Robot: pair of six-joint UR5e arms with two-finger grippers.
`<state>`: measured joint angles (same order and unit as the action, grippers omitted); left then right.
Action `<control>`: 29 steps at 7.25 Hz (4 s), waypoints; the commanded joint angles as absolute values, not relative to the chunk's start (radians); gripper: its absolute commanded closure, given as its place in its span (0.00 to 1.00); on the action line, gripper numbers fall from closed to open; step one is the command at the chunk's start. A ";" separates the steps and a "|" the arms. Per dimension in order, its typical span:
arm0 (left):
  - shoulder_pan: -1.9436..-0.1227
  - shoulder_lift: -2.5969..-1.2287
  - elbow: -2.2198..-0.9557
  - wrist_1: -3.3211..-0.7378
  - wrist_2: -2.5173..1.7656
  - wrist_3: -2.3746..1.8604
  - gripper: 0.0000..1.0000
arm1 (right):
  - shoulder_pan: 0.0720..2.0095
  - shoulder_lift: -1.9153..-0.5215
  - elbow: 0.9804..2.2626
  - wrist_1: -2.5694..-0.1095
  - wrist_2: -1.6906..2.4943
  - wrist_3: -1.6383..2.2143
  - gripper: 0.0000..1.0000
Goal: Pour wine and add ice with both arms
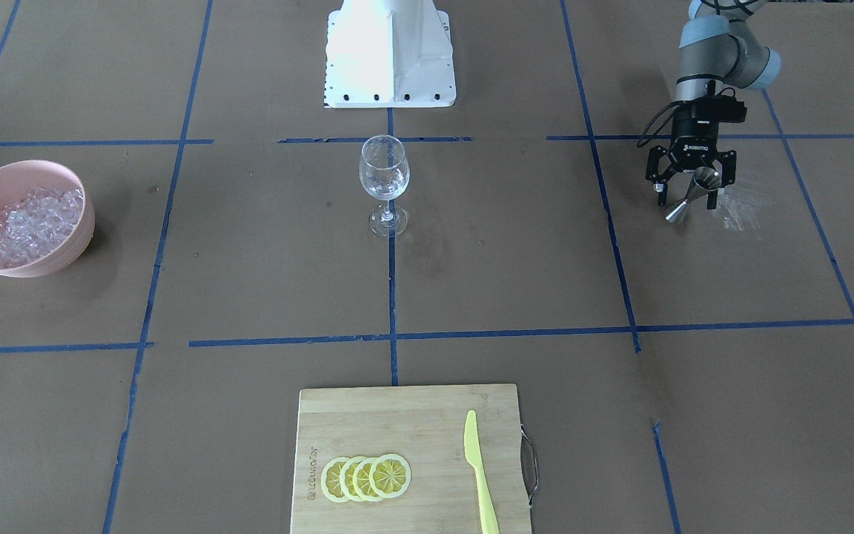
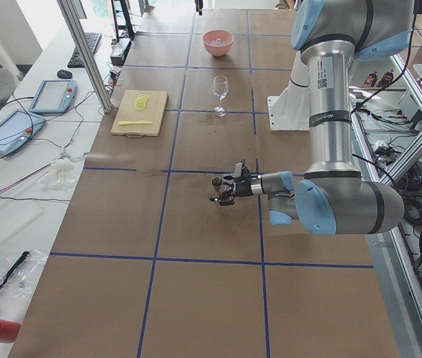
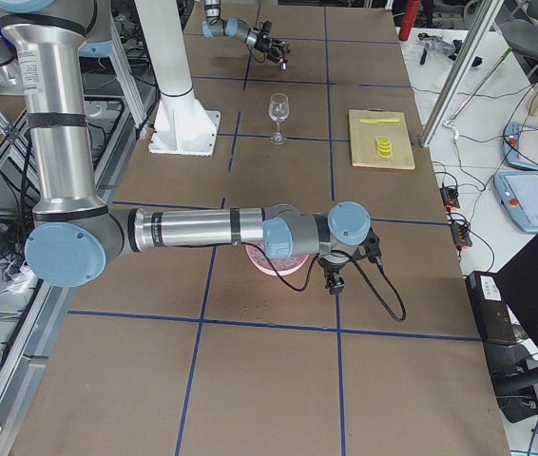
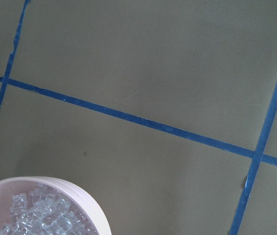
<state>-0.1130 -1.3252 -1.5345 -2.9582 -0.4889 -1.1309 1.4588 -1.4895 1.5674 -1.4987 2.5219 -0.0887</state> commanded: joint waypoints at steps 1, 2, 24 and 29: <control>-0.098 -1.327 -1.523 -2.965 -0.450 -1.131 0.24 | 1.459 -1.489 1.580 -1.499 2.522 -0.087 0.00; -0.086 -1.327 -1.523 -2.965 -0.451 -1.129 0.26 | 1.459 -1.489 1.578 -1.499 2.522 -0.087 0.00; -0.054 -1.639 -1.773 -2.953 -0.500 -0.724 1.00 | 1.459 -1.488 1.594 -1.499 2.522 -0.054 0.00; -0.071 -1.901 -1.802 -2.665 -0.468 -0.561 1.00 | 1.459 -1.489 1.592 -1.497 2.522 -0.054 0.00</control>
